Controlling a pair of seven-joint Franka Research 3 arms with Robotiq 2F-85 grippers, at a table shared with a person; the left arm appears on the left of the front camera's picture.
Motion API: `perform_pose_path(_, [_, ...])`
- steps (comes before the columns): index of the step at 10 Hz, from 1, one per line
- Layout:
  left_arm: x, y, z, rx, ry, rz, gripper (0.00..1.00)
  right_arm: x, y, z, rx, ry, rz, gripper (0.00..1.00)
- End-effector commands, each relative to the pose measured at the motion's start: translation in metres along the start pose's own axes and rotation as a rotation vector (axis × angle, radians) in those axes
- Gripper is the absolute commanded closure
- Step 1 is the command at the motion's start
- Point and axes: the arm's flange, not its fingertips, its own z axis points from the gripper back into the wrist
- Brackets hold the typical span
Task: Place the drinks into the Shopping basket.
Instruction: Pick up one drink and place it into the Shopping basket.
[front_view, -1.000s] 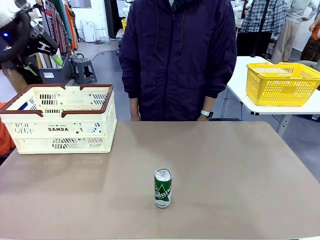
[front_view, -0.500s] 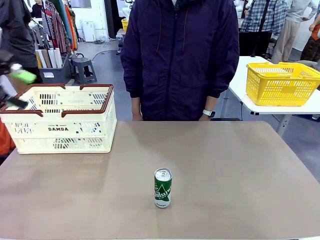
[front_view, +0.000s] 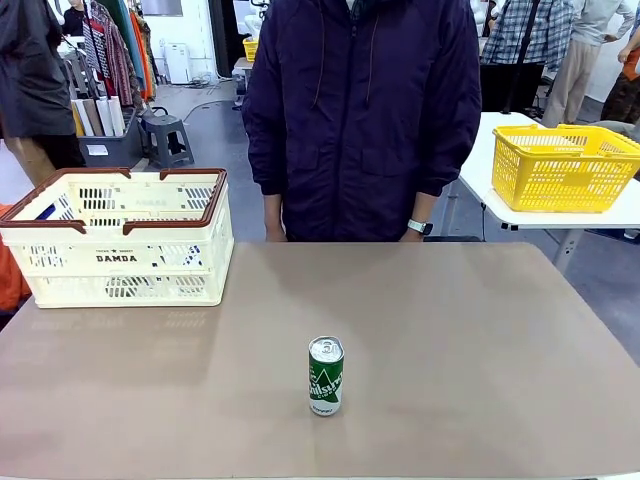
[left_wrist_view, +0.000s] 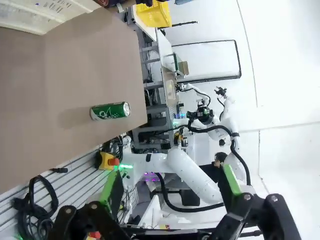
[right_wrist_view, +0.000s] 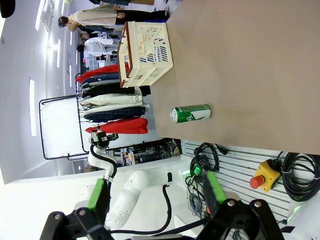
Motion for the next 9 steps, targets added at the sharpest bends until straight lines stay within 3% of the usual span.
perform_pose_path(1, [-0.0038, -0.0170, -0.0194, 0.009, 0.048, -0.026, 0.00, 0.0007, 0.0031, 0.0020, 0.019, 0.000, 0.014, 0.00])
perform_pose_path(9, [-0.0038, -0.0170, -0.0194, 0.009, 0.048, -0.026, 0.00, 0.0007, 0.0031, 0.0020, 0.019, 0.000, 0.014, 0.00])
